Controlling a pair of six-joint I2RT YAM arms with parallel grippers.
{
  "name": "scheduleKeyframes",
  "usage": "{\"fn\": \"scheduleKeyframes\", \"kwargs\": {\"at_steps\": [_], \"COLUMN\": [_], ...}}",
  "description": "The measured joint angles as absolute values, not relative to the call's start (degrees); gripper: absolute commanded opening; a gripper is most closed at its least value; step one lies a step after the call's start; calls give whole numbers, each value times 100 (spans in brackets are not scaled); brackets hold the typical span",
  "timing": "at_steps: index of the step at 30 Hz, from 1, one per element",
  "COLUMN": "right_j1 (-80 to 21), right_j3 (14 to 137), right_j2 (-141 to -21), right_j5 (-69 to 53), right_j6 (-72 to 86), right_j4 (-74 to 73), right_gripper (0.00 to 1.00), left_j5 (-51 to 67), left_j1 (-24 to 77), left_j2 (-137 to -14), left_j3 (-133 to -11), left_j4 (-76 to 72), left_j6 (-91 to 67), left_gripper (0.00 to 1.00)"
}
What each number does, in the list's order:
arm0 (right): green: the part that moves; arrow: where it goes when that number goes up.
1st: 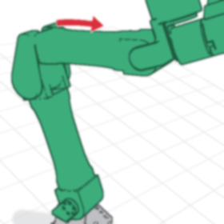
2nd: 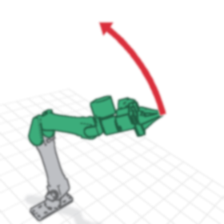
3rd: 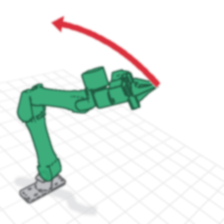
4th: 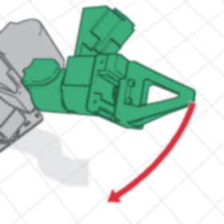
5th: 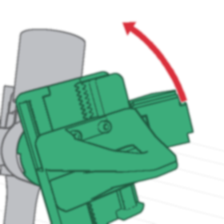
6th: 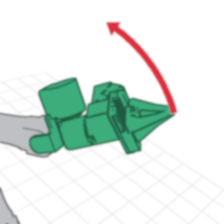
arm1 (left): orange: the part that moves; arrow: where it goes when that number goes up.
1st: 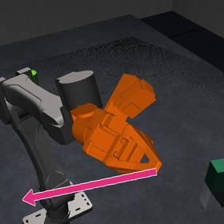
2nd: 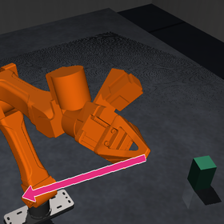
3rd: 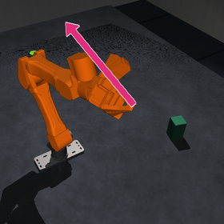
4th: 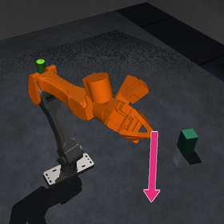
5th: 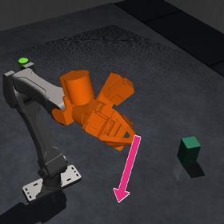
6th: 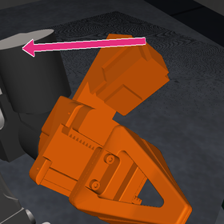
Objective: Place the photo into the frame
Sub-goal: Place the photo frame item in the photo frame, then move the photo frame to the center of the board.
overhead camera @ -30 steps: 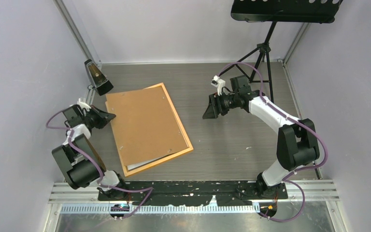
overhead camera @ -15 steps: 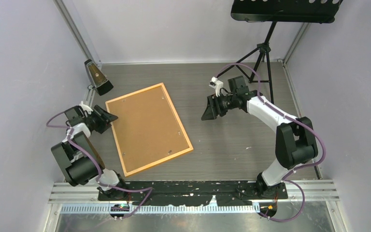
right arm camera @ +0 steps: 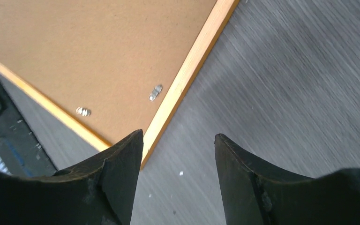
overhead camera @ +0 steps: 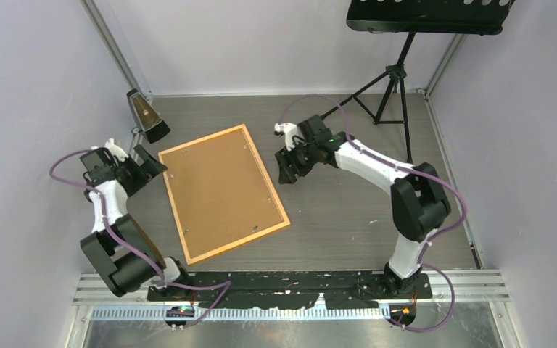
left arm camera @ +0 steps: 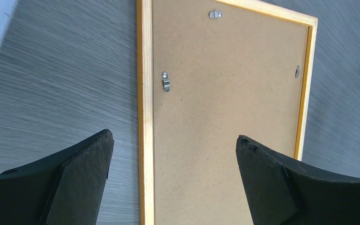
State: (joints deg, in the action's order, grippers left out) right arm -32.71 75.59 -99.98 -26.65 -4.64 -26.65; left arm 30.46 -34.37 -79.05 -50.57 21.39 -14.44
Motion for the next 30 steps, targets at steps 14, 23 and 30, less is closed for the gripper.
{"fn": "scheduleKeyframes", "kwargs": {"at_steps": [14, 23, 30], "right_j1": [-3933, -3935, -3802], "right_j3": [9336, 9568, 9292], "right_j2": [-12287, -12617, -12514], "right_j5": [-1688, -1691, -1623], "right_j6": [-386, -67, 740], "right_j4": [-2746, -2698, -2309], "right_gripper": [61, 28, 6], "left_j5": [2958, 3006, 3140], "left_j1": [-3527, -3527, -3417], "left_j2": [-6501, -6364, -6694], "left_j3": [-5039, -4772, -4779], "left_j4": [2480, 2482, 2515], "left_j6": [-681, -554, -303], "left_gripper": [100, 100, 100]}}
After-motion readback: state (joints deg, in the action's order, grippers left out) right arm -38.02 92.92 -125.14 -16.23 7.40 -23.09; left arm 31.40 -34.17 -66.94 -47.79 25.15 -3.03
